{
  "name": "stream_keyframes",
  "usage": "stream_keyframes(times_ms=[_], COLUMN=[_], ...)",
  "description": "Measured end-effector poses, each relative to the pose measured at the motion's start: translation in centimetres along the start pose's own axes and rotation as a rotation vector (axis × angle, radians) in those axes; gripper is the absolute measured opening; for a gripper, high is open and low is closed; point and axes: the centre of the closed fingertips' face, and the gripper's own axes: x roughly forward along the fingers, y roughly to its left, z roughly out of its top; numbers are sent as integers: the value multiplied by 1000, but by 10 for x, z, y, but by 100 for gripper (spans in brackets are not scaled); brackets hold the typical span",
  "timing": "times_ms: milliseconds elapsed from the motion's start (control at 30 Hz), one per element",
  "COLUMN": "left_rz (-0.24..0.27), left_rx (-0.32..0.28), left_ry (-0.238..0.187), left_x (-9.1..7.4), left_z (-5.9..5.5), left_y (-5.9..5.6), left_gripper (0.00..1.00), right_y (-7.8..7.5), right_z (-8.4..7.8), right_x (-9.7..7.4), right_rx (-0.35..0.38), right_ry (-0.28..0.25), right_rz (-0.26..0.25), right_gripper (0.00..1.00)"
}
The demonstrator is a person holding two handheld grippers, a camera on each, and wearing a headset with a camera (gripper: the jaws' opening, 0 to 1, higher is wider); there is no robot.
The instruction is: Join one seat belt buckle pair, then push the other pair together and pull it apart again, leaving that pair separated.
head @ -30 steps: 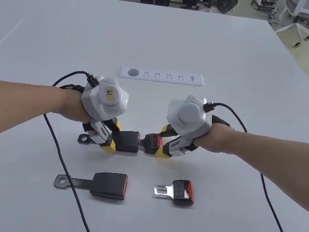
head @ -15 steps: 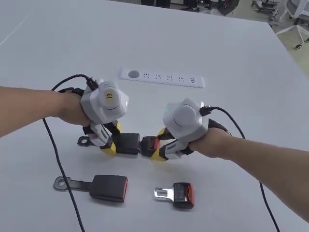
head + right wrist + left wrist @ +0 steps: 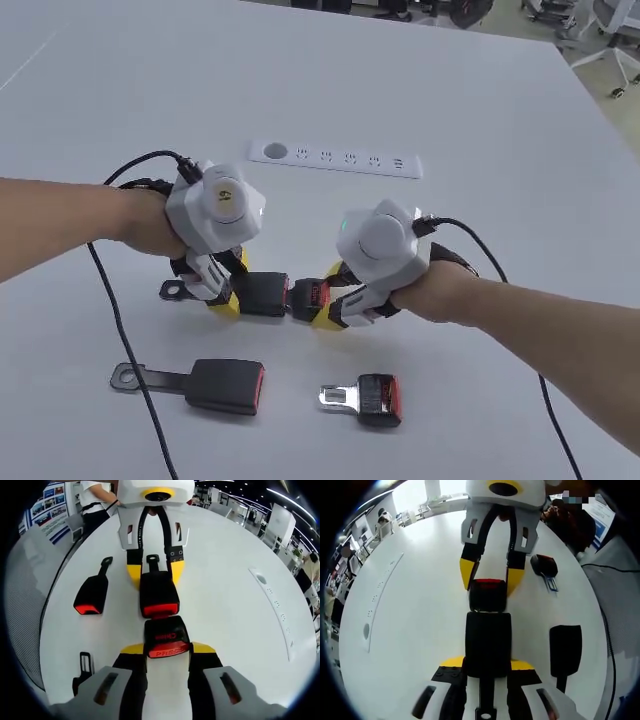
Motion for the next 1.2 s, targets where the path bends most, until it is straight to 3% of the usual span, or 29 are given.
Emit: stream_keyframes(times_ms=[267,667,900,1100,1200], left_rz=[-11,-12,-15,-14,-10], left_rx=[-1,11,-5,5,24], left_ry=[-7,41,2,20,56], left_x=[-1,0,-2,-1,0], left_z=[-1,1,-1,-1,0], left_y=[0,-2,-2,-2,-2], left_gripper=[30,31,30,31,31], right_y=[-4,-1,-2,-1,0], right_z=[-2,0,-2,-1,0], right_x=[-3,-1,-2,-1,-1], right_rx=[-36,-21,-41,-32,-52], right_ry=[-49,-19,-38,-35,-8], right_rz=[2,-2,-2,-1,-5], right_gripper=[27,28,27,27,28])
